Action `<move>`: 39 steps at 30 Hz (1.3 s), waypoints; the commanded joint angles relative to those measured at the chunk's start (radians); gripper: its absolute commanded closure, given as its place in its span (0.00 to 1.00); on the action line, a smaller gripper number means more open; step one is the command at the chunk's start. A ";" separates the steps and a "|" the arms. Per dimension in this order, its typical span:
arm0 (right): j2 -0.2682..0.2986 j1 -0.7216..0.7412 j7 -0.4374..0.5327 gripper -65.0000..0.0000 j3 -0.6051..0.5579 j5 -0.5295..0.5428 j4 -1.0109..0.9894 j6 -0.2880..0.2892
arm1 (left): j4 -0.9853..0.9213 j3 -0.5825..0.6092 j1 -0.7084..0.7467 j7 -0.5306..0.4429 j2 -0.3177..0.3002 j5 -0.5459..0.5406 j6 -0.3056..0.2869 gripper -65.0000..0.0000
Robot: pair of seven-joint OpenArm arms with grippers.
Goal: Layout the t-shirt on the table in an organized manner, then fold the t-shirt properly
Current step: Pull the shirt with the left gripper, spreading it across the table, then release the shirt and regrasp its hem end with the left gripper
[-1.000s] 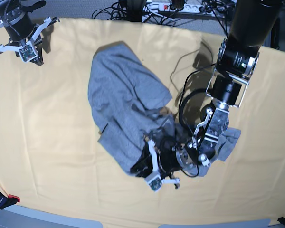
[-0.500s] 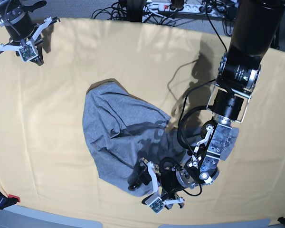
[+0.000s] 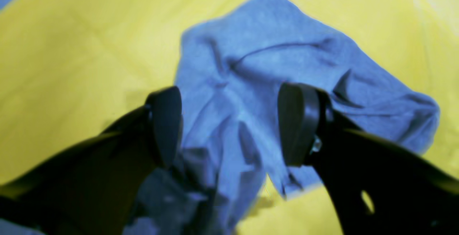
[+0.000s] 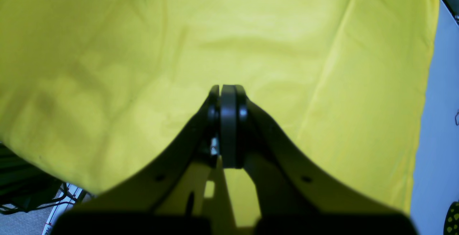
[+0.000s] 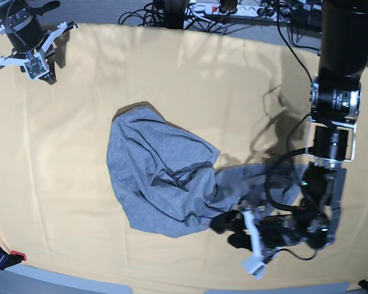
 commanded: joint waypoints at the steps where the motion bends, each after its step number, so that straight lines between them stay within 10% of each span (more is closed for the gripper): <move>1: 0.009 -0.005 0.019 1.00 0.008 0.006 0.016 -0.006 | 0.015 -0.039 -0.043 0.014 -0.026 -0.072 -0.010 0.33; 6: 0.009 -0.005 0.021 1.00 0.008 0.007 0.016 -0.006 | 0.015 -0.157 -0.035 0.298 -0.104 -0.286 -0.014 0.33; 20: 0.009 0.009 0.019 1.00 0.008 0.007 0.016 -0.010 | 0.015 -0.077 0.145 0.307 -0.333 -0.426 -0.031 0.34; 26: 0.009 0.009 0.019 1.00 0.008 0.007 0.016 -0.010 | 0.015 0.116 0.164 0.307 -0.383 -0.229 -0.031 0.33; 39: 0.009 0.008 -0.004 1.00 0.008 0.008 0.016 -0.011 | 0.015 0.259 0.164 -0.220 -0.331 0.286 -0.031 0.33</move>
